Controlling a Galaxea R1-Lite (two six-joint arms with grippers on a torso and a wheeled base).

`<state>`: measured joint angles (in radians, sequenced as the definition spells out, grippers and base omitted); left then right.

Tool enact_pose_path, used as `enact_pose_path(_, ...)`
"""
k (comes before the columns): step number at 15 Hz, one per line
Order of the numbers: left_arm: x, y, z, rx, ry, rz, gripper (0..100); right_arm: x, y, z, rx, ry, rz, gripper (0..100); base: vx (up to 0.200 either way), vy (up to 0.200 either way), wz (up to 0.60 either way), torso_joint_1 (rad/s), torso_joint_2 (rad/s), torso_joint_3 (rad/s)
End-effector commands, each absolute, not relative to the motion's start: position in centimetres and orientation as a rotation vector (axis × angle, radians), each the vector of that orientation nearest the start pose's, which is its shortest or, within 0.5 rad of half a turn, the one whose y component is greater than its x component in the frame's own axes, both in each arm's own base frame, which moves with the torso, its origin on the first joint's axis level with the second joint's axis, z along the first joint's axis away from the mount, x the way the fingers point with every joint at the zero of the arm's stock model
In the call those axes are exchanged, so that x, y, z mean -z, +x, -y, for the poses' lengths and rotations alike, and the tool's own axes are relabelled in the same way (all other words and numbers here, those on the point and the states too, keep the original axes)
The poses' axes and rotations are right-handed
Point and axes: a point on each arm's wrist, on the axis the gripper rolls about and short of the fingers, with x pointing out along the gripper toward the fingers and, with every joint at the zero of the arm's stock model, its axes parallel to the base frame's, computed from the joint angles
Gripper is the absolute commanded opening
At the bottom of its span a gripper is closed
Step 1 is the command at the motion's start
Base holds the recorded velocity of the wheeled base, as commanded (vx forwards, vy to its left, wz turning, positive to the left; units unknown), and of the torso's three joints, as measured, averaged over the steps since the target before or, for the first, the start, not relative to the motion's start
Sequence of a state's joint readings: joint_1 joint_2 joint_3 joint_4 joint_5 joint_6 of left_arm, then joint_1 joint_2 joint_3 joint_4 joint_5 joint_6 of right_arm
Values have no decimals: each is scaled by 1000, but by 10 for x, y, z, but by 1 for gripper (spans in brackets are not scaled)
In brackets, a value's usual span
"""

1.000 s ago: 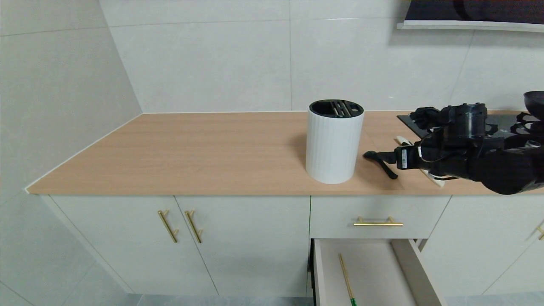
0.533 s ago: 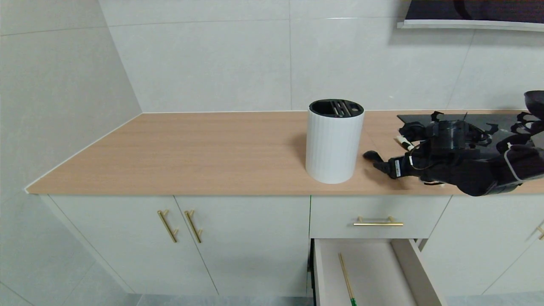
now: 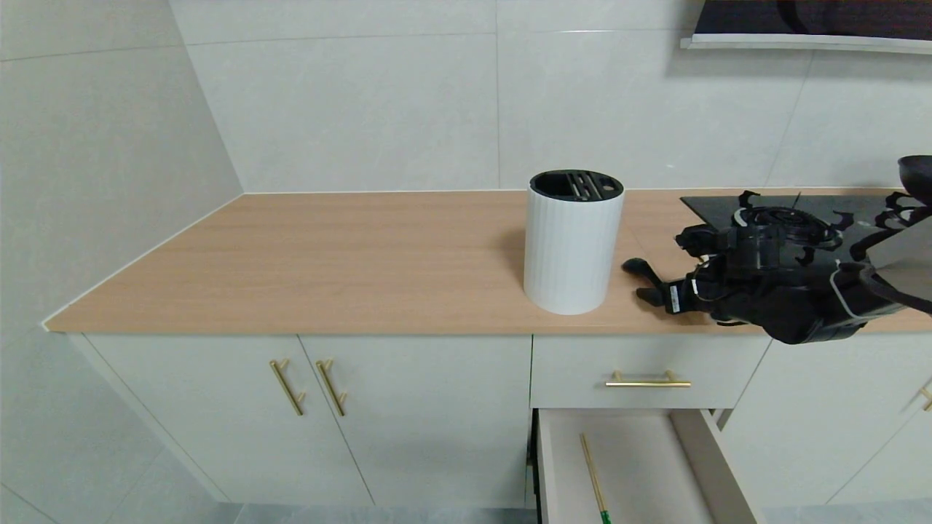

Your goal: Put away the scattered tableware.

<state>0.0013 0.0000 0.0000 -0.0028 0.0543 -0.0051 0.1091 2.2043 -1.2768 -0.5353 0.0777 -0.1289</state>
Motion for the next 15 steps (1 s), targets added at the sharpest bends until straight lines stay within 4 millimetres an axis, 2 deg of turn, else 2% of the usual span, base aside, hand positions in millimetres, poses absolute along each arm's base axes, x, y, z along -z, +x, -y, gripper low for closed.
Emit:
enact_pose_path(1, -76, -23, -1, -55, -5, 2, 100, -104, 436, -49, -209, -133, -387, 100, 0, 0, 0, 0, 0, 0)
enact_pose_path(3, -76, -23, -1, -55, -6, 2, 100, -105, 437, -49, -208, -131, -386, 100, 0, 0, 0, 0, 0, 0)
enact_pose_path(4, -76, -23, -1, -55, -6, 2, 100, -105, 437, -49, -208, -130, -384, 0, 0, 0, 0, 0, 0, 0)
enact_pose_path(10, -76, -23, -1, -57, -6, 3, 100, -105, 437, -49, -208, -128, -386, 0, 0, 0, 0, 0, 0, 0)
enact_pose_path(15, -76, -23, -1, -57, -5, 2, 100, -117, 431, -50, -204, -110, -383, 0, 0, 0, 0, 0, 0, 0)
